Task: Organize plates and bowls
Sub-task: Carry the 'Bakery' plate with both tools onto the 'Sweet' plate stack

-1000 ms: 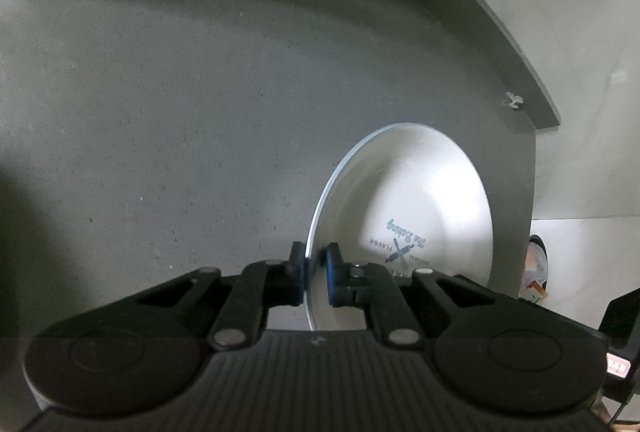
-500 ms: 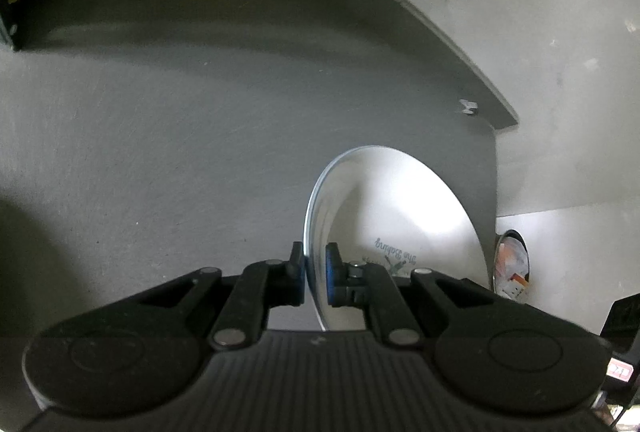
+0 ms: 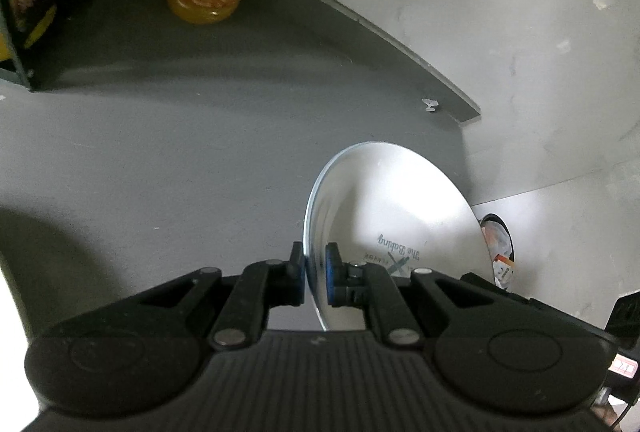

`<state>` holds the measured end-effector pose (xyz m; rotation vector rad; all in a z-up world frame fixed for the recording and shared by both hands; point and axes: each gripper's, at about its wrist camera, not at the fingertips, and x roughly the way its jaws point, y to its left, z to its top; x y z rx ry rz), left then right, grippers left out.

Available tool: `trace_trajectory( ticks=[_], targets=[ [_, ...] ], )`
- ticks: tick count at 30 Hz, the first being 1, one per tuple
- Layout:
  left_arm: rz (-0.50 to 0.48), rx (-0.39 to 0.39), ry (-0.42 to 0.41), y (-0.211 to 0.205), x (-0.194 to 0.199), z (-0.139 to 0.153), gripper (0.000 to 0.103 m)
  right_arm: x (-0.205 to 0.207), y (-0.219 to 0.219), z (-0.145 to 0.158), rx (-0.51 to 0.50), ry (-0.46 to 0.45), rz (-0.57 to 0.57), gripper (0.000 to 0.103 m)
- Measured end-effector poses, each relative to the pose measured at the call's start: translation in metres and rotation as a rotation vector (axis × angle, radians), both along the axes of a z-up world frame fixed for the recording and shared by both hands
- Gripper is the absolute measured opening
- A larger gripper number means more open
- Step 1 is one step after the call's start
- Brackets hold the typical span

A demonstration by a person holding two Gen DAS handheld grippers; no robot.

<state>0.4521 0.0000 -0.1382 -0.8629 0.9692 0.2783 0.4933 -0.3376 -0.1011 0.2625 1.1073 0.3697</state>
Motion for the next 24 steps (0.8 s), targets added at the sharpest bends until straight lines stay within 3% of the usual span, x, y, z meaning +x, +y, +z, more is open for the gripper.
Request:
trace_trajectory(
  ticks=[24],
  targets=[
    [0.072, 0.024, -0.003, 0.089, -0.154, 0.017, 0.008, -0.102, 0.135, 0.009, 0.030, -0.020, 0.070, 0.008]
  ],
)
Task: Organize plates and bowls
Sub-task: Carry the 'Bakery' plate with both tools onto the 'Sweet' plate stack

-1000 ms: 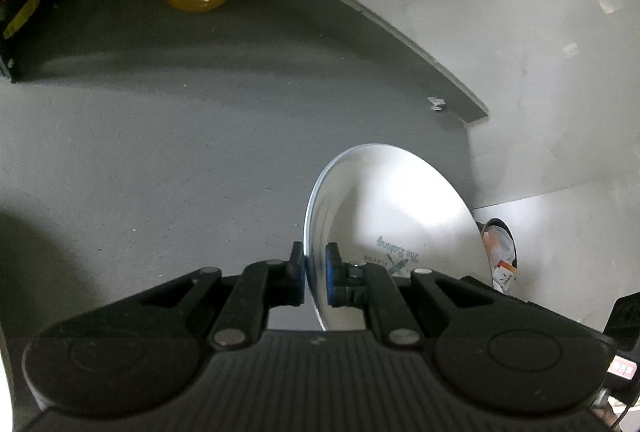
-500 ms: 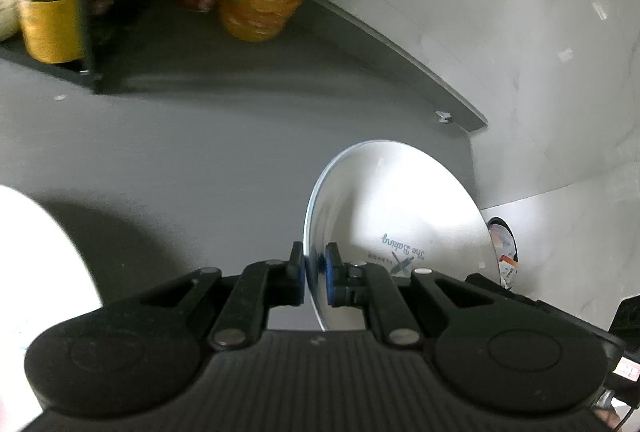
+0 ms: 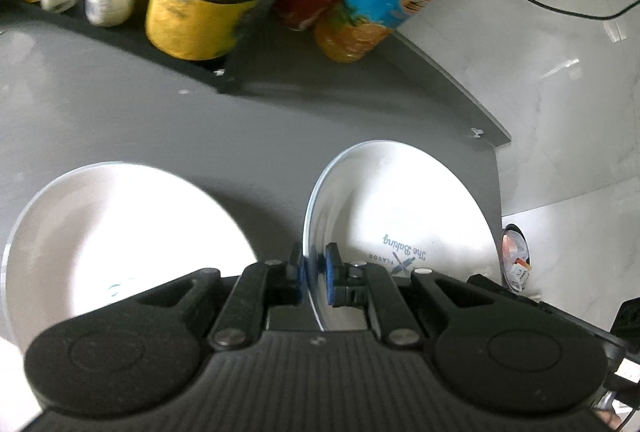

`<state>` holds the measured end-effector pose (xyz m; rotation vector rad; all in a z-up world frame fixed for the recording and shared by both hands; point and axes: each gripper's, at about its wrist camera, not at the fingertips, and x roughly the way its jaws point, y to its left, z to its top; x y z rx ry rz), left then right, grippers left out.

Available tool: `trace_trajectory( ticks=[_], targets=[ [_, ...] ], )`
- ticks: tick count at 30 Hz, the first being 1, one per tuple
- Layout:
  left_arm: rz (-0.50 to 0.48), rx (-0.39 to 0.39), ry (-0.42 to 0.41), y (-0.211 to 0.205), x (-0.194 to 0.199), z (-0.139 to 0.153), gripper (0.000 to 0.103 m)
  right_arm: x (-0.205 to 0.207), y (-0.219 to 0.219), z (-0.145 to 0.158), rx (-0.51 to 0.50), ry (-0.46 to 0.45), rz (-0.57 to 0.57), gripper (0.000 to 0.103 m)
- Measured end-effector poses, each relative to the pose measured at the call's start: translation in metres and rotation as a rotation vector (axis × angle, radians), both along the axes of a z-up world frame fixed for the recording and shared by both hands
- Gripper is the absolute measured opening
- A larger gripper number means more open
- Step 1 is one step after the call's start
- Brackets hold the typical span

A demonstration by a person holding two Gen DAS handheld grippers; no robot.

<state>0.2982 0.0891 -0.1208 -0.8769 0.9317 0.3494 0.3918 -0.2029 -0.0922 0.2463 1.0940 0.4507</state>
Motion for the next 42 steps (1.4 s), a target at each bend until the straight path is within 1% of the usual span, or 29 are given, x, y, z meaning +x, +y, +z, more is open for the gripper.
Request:
trace_trajectory(
  ticks=[11, 18, 27, 39, 42],
  targets=[
    [0.003, 0.004, 0.029, 0.024, -0.051, -0.012, 0.008, -0.040, 0.043, -0.020, 0.007, 0.022, 0.006, 0.008],
    [0.010, -0.007, 0.055, 0.037, -0.076, -0.027, 0.008, -0.057, 0.063, -0.035, -0.005, 0.047, 0.014, 0.008],
    [0.024, -0.022, 0.086, 0.048, -0.094, -0.045, 0.008, -0.071, 0.079, -0.051, -0.034, 0.076, 0.031, 0.008],
    [0.050, -0.030, 0.112, 0.057, -0.115, -0.062, 0.009, -0.086, 0.100, -0.062, -0.085, 0.087, 0.059, 0.008],
    [0.056, -0.034, 0.123, 0.059, -0.118, -0.067, 0.010, -0.087, 0.104, -0.063, -0.097, 0.106, 0.081, 0.008]
  ],
)
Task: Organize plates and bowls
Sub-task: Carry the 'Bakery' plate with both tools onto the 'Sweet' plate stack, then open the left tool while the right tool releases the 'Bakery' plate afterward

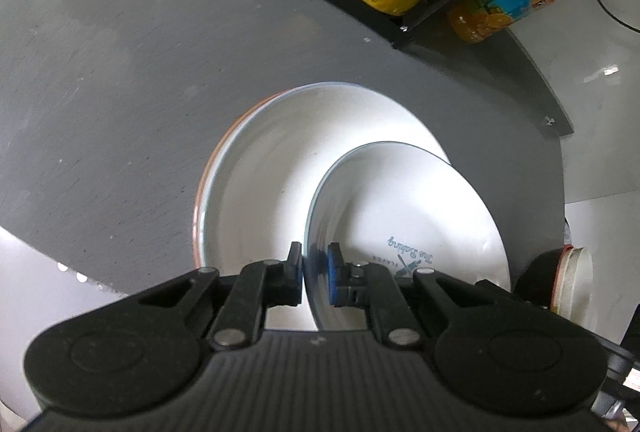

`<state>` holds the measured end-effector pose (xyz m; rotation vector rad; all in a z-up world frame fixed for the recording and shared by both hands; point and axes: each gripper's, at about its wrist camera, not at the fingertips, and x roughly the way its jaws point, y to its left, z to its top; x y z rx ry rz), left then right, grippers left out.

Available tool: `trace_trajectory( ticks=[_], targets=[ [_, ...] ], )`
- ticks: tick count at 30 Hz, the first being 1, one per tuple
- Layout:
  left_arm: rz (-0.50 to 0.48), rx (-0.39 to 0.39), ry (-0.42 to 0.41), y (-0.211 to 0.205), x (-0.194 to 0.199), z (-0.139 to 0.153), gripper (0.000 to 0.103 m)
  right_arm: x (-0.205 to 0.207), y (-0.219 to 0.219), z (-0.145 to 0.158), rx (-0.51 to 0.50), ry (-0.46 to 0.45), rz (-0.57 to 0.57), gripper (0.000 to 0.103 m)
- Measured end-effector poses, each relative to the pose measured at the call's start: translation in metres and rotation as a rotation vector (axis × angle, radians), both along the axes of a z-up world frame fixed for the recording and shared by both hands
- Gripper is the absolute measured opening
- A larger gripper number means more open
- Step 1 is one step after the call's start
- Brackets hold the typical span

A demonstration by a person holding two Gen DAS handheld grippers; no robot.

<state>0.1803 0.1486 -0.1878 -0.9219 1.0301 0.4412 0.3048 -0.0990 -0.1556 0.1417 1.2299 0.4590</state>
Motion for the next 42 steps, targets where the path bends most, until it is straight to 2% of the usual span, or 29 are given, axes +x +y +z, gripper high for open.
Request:
trace_trajectory(
  ticks=[11, 13, 15, 19, 25, 27, 29, 30, 36, 40, 42],
  targets=[
    [0.029, -0.020, 0.028, 0.006, -0.003, -0.011, 0.012, -0.001, 0.014, -0.003, -0.055, -0.017, 0.008, 0.007],
    [0.027, -0.027, 0.055, 0.006, -0.001, -0.012, 0.012, -0.002, 0.014, -0.004, -0.054, -0.021, 0.007, 0.007],
    [0.023, -0.012, 0.086, 0.006, 0.003, -0.011, 0.012, -0.003, 0.013, -0.004, -0.052, -0.021, 0.006, 0.006],
    [0.025, 0.010, 0.095, 0.007, 0.003, -0.002, 0.015, -0.002, 0.013, -0.005, -0.050, -0.021, 0.006, 0.005],
    [0.018, 0.059, 0.058, 0.007, 0.000, 0.025, 0.034, -0.002, 0.014, -0.005, -0.055, -0.022, 0.006, 0.006],
    [0.032, 0.105, 0.056, 0.008, -0.003, 0.036, 0.045, -0.001, 0.013, -0.005, -0.050, -0.015, -0.001, 0.006],
    [0.040, 0.139, 0.052, 0.009, -0.005, 0.042, 0.062, 0.000, 0.012, -0.006, -0.047, -0.012, -0.007, 0.006],
    [0.042, 0.150, 0.057, 0.011, -0.005, 0.042, 0.065, 0.001, 0.012, -0.006, -0.047, -0.012, -0.009, 0.006],
    [0.048, 0.132, 0.090, 0.013, -0.004, 0.022, 0.065, 0.001, 0.011, -0.007, -0.045, -0.004, -0.022, 0.006],
    [0.076, 0.154, 0.107, 0.014, -0.006, 0.011, 0.064, 0.002, 0.012, -0.008, -0.053, -0.003, -0.012, 0.007],
    [0.085, 0.143, 0.121, 0.015, -0.006, 0.006, 0.060, 0.002, 0.013, -0.009, -0.057, -0.003, -0.008, 0.007]
  ],
)
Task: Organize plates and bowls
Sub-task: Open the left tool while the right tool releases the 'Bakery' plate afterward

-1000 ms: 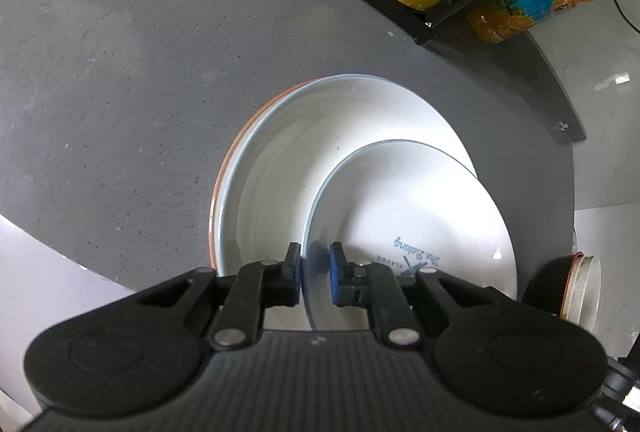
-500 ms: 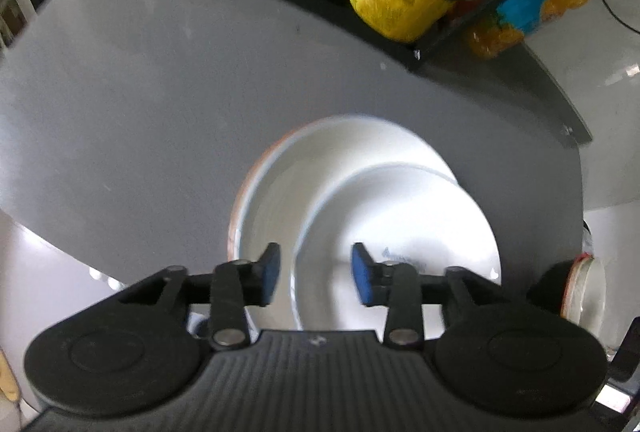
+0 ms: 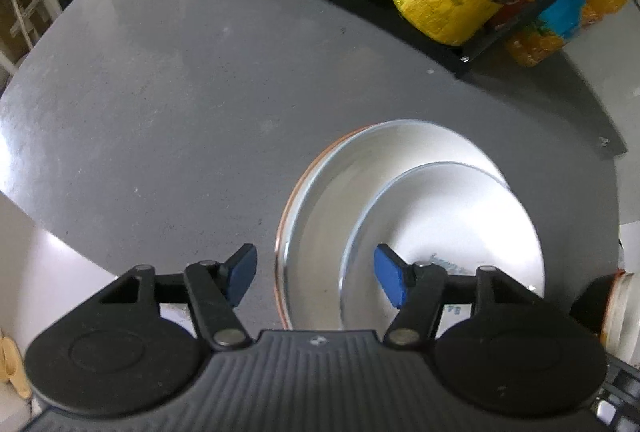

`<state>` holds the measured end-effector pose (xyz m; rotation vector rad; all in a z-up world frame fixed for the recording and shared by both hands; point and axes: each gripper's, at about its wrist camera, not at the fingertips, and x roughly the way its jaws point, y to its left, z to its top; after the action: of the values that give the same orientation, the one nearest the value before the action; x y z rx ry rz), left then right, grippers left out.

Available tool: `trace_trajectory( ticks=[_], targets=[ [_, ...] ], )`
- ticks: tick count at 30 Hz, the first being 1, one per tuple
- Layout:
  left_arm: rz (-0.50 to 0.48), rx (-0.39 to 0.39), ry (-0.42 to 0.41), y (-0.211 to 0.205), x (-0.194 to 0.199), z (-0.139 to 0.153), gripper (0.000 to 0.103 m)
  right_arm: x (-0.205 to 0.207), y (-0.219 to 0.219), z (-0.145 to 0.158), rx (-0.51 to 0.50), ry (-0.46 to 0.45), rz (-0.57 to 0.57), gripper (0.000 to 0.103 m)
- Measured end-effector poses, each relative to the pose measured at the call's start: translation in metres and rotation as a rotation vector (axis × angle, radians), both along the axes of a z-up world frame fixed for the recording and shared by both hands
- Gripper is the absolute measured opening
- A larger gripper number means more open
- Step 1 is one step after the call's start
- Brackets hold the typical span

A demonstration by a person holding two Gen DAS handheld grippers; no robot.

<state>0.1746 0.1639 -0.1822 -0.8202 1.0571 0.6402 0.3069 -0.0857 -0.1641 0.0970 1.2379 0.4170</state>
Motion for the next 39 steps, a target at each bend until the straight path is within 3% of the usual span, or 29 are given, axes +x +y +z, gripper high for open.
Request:
trace_trajectory(
  ticks=[5, 12, 39],
  targets=[
    [0.018, -0.017, -0.026, 0.004, -0.002, -0.007, 0.045, 0.002, 0.002, -0.005, -0.011, 0.005, 0.002, 0.015],
    [0.022, 0.001, -0.048, 0.009, -0.006, -0.003, 0.037, 0.005, 0.012, -0.014, -0.016, 0.026, 0.020, 0.016],
    [0.026, -0.031, -0.039, 0.020, -0.004, -0.005, 0.034, 0.007, 0.021, -0.014, -0.047, 0.014, 0.052, 0.022]
  ],
)
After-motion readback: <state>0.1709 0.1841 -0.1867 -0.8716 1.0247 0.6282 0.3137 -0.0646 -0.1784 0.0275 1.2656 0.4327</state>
